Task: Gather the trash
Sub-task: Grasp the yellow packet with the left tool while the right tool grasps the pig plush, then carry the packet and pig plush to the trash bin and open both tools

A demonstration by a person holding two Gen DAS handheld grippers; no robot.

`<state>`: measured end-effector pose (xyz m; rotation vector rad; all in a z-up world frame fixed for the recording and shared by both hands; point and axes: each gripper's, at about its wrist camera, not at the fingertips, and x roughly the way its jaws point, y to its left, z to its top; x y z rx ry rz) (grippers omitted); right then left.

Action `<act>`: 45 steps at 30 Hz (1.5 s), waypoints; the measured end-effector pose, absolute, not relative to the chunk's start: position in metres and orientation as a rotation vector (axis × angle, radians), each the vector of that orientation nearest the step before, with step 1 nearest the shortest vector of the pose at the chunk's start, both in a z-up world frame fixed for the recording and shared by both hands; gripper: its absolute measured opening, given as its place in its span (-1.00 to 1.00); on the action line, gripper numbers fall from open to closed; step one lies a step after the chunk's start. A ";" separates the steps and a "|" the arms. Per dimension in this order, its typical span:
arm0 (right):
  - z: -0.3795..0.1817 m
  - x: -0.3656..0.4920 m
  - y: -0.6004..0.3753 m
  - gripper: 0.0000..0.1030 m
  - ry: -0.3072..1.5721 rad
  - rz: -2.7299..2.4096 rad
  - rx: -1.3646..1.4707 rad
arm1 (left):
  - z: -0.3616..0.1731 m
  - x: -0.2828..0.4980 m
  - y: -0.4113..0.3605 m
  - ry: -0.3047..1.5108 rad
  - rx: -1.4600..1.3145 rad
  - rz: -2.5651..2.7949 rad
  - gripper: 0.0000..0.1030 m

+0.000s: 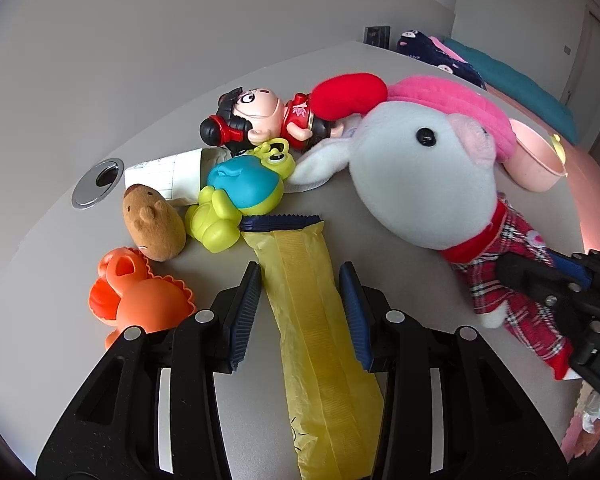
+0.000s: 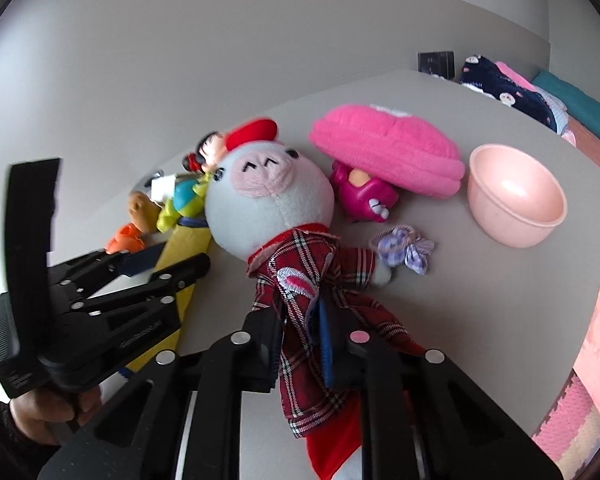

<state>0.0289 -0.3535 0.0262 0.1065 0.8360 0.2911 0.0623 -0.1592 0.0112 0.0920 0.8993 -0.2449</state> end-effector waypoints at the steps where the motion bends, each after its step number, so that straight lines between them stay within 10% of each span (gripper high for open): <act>1: 0.028 0.025 -0.356 -0.71 0.826 0.295 0.113 | 0.011 0.062 -0.159 0.899 0.089 -0.245 -0.28; 45: 0.117 -0.114 -0.559 -0.72 0.456 0.107 0.377 | 0.093 -0.026 -0.342 0.714 0.219 -0.569 -0.39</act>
